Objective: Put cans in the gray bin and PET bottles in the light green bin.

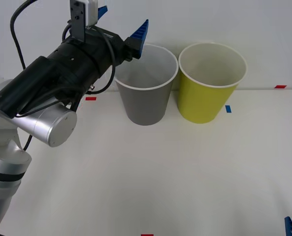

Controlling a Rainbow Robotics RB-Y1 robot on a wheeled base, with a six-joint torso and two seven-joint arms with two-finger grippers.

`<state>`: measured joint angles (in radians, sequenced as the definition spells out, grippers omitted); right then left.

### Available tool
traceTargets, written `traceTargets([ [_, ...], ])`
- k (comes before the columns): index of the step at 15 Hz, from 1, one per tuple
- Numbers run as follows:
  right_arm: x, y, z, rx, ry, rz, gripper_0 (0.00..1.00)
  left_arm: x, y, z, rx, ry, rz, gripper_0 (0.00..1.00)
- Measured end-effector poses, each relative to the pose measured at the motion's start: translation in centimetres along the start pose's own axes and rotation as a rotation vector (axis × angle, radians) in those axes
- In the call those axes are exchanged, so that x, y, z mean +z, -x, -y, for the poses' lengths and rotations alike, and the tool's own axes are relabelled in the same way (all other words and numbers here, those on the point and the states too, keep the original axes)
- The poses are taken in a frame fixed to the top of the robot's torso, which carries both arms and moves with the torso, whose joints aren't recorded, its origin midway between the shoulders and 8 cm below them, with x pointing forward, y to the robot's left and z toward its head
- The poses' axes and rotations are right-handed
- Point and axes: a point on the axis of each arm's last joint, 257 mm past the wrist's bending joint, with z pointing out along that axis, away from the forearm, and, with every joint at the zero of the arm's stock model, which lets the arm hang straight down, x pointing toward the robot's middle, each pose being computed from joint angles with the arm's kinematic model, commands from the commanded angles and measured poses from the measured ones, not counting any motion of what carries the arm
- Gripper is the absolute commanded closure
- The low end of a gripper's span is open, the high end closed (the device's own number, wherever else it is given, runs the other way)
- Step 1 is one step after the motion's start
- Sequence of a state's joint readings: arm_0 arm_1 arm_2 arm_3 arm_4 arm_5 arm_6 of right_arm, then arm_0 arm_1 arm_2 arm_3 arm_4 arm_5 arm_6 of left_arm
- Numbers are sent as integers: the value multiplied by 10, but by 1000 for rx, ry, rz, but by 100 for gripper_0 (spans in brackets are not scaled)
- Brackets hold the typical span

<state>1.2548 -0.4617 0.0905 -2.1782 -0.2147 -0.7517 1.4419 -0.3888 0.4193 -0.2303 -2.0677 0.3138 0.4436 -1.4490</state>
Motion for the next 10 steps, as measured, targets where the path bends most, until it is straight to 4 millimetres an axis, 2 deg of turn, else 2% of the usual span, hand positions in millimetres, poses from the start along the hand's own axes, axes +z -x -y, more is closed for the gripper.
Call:
traceTargets([
  [5, 0, 0, 0, 0, 0, 0, 0, -71, -32, -27, 18, 82, -70, 0],
  [10, 0, 0, 0, 0, 0, 0, 0, -135, -63, -47, -22, 161, -103, 0],
])
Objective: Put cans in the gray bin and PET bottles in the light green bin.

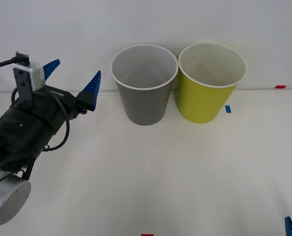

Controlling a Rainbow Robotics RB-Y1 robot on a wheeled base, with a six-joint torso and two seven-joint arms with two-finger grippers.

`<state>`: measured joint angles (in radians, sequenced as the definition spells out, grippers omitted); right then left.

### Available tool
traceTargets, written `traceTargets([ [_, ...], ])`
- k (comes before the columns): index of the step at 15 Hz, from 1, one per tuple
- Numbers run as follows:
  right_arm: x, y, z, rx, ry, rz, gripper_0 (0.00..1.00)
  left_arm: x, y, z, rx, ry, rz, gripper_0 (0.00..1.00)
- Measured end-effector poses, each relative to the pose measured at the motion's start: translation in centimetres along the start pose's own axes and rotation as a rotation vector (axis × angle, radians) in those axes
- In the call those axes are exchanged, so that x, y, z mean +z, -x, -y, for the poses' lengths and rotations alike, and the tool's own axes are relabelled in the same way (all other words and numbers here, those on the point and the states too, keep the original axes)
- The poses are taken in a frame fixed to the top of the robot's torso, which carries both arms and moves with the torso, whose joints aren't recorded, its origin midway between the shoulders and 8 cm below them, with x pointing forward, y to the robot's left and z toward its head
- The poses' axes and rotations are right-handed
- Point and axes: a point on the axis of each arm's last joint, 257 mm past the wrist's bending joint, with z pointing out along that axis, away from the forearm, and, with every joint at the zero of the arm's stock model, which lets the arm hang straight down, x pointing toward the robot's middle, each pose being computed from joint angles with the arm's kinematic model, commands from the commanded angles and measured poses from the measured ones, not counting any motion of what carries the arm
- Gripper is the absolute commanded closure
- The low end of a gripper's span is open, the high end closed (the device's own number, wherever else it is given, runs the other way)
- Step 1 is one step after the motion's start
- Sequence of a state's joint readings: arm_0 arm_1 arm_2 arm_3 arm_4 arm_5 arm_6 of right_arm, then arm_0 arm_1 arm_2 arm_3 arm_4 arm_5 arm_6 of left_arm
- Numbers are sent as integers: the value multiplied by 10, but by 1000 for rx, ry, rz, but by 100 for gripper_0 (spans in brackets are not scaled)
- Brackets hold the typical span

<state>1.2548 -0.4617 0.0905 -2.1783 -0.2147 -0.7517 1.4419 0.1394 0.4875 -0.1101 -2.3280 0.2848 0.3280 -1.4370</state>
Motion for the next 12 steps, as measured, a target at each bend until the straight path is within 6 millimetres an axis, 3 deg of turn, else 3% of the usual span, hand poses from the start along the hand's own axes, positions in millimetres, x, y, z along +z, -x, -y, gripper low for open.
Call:
traceTargets([
  [5, 0, 0, 0, 0, 0, 0, 0, -48, -25, -15, -36, 53, 17, 0],
  [12, 0, 0, 0, 0, 0, 0, 0, -135, -56, -23, -73, 125, 21, 1],
])
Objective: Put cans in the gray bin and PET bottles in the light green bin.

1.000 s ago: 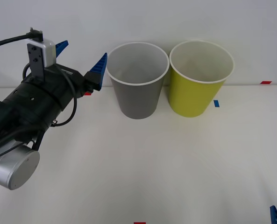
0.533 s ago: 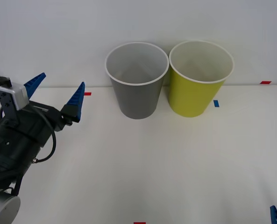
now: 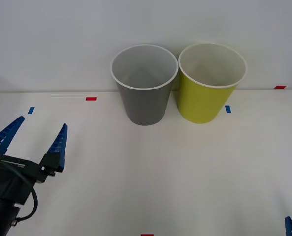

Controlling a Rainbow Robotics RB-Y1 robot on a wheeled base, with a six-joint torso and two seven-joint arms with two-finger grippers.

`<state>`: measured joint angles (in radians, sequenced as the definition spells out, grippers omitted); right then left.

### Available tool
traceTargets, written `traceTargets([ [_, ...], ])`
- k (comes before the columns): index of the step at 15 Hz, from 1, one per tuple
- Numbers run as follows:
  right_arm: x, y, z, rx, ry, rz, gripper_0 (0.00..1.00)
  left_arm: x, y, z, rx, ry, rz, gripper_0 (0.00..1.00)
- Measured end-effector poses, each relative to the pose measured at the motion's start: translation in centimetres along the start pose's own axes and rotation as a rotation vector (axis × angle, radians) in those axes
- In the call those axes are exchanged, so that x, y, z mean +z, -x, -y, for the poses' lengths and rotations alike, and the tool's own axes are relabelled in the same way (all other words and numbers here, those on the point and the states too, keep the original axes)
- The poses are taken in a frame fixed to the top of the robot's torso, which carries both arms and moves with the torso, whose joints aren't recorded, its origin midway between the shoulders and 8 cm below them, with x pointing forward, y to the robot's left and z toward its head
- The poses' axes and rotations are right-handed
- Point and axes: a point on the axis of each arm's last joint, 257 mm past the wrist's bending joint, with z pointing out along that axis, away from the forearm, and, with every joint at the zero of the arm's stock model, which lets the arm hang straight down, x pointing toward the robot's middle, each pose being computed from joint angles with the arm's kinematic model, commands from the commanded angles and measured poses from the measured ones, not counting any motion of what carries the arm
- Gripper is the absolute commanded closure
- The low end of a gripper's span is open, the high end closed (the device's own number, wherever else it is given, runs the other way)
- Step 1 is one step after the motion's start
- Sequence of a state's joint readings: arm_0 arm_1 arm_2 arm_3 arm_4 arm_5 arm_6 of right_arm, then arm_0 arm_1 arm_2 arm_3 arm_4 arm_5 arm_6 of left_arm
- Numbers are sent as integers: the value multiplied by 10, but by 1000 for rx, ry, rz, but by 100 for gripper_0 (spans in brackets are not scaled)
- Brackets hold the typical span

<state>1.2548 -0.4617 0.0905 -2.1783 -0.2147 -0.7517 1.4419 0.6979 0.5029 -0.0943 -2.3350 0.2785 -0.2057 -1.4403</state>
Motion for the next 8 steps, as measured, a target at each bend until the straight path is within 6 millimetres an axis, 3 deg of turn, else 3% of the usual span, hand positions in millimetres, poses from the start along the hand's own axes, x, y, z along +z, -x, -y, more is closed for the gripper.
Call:
traceTargets([
  [4, 0, 0, 0, 0, 0, 0, 0, -32, -12, 5, -29, 19, -19, 2],
  [8, 0, 0, 0, 0, 0, 0, 0, -68, -27, -5, -39, 68, -59, 2],
])
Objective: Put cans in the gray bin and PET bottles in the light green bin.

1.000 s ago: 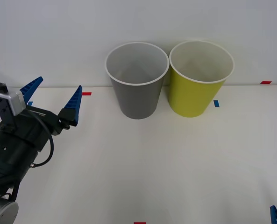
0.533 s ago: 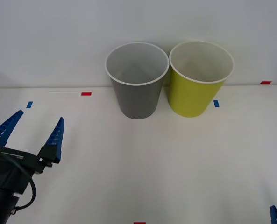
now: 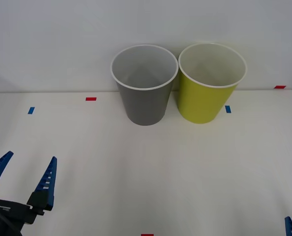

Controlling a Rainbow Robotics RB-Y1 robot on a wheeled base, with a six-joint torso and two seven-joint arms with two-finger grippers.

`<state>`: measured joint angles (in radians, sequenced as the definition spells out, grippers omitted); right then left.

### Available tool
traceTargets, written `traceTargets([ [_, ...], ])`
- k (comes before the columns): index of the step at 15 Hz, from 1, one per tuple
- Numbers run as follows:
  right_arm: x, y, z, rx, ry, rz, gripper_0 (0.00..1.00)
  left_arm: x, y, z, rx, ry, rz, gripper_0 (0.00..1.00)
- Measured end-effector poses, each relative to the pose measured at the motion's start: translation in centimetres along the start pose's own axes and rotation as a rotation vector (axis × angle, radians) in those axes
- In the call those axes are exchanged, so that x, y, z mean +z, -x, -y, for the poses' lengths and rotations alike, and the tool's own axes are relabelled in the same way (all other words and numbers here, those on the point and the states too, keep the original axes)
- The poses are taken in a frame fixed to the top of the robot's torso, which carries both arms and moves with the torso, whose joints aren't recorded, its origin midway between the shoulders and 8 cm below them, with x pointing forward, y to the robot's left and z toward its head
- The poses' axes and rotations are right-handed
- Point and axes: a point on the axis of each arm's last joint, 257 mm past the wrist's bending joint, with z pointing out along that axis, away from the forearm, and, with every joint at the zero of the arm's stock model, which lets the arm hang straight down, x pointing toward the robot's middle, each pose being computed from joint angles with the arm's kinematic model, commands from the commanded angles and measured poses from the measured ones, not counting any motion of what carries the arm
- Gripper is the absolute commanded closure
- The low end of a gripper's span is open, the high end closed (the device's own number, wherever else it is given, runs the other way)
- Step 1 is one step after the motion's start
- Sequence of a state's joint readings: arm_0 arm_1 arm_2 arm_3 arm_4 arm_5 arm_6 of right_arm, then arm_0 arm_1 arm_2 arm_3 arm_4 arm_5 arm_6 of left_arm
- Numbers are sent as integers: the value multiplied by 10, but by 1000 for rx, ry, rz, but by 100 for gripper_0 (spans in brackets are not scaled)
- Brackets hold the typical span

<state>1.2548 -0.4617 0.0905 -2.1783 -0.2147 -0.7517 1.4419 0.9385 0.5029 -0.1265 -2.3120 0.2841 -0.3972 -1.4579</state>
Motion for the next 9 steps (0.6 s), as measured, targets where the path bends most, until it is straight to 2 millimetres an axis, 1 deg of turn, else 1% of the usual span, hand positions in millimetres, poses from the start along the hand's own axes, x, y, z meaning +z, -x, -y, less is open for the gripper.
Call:
traceTargets([
  [3, 0, 0, 0, 0, 0, 0, 0, -24, -17, -13, 7, 33, -3, 3],
  [5, 0, 0, 0, 0, 0, 0, 0, -43, -29, -20, 15, 53, -12, 3],
  [9, 0, 0, 0, 0, 0, 0, 0, -75, -48, -25, 33, 90, -99, 3],
])
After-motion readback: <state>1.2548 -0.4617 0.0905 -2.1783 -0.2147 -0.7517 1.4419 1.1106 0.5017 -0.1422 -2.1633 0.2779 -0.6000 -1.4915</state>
